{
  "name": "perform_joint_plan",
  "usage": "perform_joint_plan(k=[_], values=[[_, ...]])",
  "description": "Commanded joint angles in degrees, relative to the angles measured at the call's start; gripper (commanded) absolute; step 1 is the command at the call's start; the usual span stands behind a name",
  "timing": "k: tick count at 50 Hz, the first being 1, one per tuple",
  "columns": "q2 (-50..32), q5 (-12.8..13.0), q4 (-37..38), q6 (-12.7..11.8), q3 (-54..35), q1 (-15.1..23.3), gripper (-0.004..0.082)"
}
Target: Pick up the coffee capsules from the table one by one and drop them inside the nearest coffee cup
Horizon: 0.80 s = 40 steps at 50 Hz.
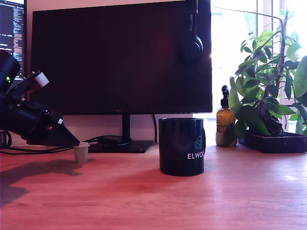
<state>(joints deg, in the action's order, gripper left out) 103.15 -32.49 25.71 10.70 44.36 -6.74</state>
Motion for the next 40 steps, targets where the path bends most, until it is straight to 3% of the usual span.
perform_joint_plan(k=[1, 16, 19, 25, 27, 34, 40], values=[[-0.39, 0.9, 0.0, -0.15, -0.39, 0.26, 0.0148], [-0.42, 1.01, -0.92, -0.2, -0.42, 0.35, 0.0165], [-0.42, 0.94, -1.62, -0.2, -0.42, 0.35, 0.0256], [-0.44, 0.66, -2.97, -0.85, -0.44, 0.22, 0.054], [-0.44, 0.87, -3.39, -0.85, -0.52, 0.22, 0.0585], [-0.44, 1.18, 0.26, -1.7, -3.34, 0.2, 0.0597], [-0.44, 3.87, 6.54, -1.7, -7.23, 0.2, 0.0597]])
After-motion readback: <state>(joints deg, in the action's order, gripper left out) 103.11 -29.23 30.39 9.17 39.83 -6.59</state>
